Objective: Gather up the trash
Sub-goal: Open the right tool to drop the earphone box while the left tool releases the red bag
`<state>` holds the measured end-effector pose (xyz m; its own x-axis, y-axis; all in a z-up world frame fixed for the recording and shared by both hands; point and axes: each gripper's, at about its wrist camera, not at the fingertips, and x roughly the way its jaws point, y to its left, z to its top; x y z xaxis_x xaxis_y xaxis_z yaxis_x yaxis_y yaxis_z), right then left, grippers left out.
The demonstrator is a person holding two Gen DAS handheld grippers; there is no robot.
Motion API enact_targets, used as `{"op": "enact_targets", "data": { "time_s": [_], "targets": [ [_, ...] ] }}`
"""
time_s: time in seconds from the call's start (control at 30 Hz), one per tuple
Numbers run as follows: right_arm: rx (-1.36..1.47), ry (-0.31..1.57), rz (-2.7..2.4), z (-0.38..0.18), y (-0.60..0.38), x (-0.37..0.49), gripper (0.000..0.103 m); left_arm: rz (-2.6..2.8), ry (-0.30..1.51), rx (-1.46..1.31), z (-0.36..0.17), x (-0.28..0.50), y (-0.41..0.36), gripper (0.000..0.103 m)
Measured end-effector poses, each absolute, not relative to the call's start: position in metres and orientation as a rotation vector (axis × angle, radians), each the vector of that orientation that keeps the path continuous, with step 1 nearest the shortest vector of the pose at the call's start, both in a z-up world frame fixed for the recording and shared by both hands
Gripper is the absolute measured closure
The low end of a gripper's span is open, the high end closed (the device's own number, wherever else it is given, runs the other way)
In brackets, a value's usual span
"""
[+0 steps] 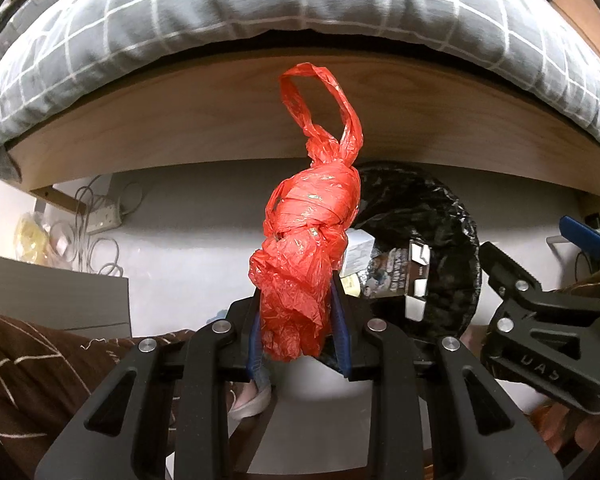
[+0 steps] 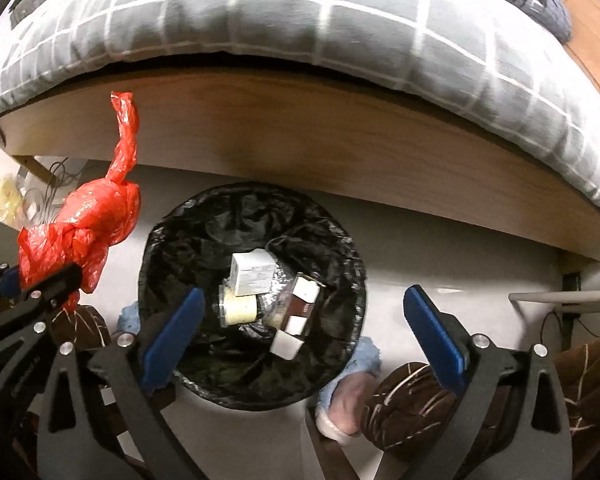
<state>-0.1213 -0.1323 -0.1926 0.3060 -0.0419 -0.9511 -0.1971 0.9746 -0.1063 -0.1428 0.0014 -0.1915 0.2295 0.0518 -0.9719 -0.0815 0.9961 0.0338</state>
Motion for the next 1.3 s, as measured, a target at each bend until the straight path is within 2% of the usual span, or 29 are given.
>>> {"op": "enact_targets", "data": {
  "time_s": [0.6,0.9,1.03,1.1,1.17,1.3],
  "targets": [
    [-0.085,1.232,-0.046,-0.181,-0.215,-0.121,0.007,-0.028,1.350,0.027,-0.195,-0.122,-0.065,0.075],
    [-0.055,1.225,-0.074,-0.181,-0.231,-0.121,0.007,-0.063,1.363,0.041,-0.202,-0.123,-0.082,0.075],
    [-0.058,1.223,-0.069,-0.181,-0.229,-0.122,0.007,-0.070,1.369,0.036,-0.204,-0.123,-0.081,0.072],
    [-0.062,1.223,-0.064,-0.180,-0.228,-0.121,0.007,-0.066,1.365,0.030,-0.204,-0.123,-0.080,0.064],
    [-0.067,1.223,-0.063,-0.181,-0.227,-0.121,0.007,-0.054,1.353,0.036,-0.203,-0.123,-0.080,0.038],
    [-0.066,1.224,-0.064,-0.181,-0.227,-0.121,0.007,-0.057,1.337,0.034,-0.201,-0.124,-0.080,0.030]
  ]
}}
